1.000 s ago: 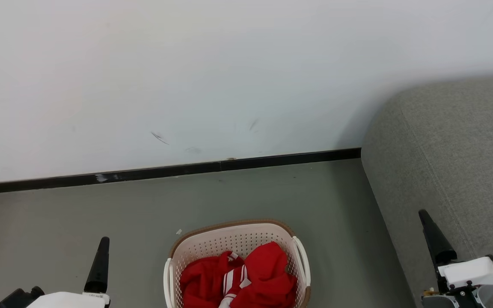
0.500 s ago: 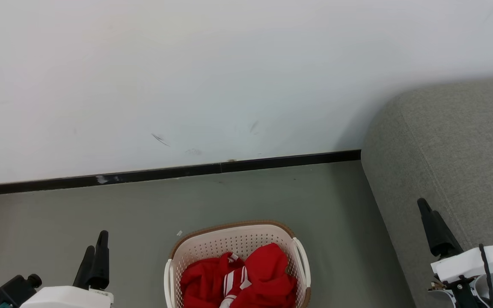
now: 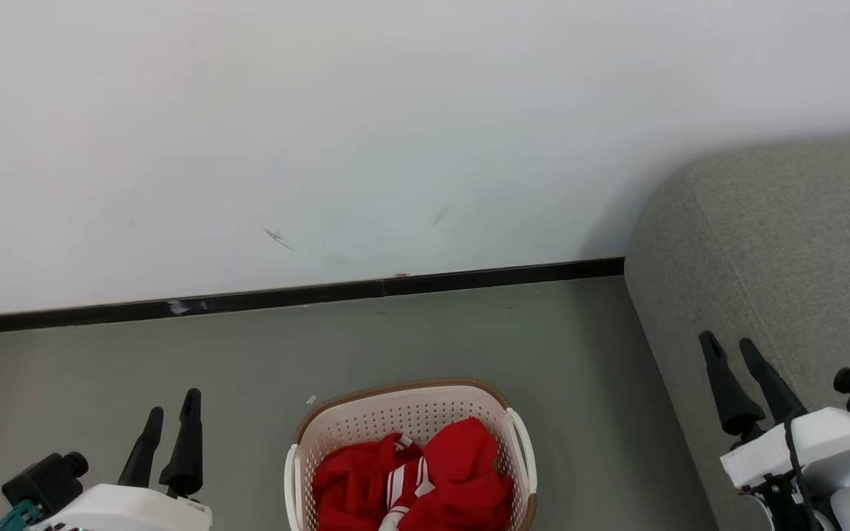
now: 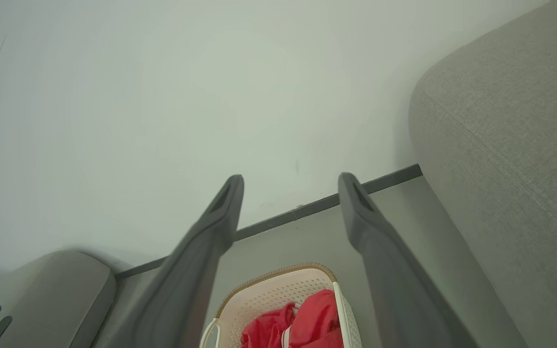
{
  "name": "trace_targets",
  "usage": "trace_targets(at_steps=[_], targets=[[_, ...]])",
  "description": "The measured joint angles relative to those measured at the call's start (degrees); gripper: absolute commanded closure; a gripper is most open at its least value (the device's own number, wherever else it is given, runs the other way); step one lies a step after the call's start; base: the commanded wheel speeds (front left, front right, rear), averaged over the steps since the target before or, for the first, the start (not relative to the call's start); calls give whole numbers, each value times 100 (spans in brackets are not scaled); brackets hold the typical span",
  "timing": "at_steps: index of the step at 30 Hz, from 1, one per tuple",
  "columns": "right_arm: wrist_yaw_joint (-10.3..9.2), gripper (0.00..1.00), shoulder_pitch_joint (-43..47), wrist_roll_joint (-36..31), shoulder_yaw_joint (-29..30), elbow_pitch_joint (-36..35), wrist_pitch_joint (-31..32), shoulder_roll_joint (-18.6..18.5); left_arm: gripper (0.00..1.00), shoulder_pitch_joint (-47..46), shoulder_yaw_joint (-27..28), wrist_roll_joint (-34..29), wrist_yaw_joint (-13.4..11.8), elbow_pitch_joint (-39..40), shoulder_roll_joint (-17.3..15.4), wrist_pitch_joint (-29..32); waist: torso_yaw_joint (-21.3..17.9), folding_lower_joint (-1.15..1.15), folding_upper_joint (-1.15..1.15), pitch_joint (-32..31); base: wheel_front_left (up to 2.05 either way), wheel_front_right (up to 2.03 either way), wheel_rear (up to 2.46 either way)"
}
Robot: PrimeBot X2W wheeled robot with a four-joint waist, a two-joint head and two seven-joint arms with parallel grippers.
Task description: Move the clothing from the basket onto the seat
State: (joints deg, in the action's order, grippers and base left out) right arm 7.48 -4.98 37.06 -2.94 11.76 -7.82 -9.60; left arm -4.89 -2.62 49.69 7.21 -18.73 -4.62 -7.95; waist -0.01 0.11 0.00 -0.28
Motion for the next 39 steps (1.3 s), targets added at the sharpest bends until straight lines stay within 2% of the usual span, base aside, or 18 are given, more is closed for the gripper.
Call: trace_targets(at_steps=[14, 30, 39], targets=[[1, 0, -130, -1324, -151, -35, -287, -2, 0, -53, -21, -1424, 1, 96, -44, -296, 18, -6, 0, 41, 0, 0, 0], [1, 0, -113, -2663, -146, 192, -605, 19, 0, -54, 31, -2778, 7, 116, -43, -605, 22, -7, 0, 77, 0, 0, 0], [1, 0, -110, -2819, -103, 319, -638, 76, 0, -54, 105, -2913, 7, 107, -14, -634, 0, -8, 0, 87, 0, 0, 0]])
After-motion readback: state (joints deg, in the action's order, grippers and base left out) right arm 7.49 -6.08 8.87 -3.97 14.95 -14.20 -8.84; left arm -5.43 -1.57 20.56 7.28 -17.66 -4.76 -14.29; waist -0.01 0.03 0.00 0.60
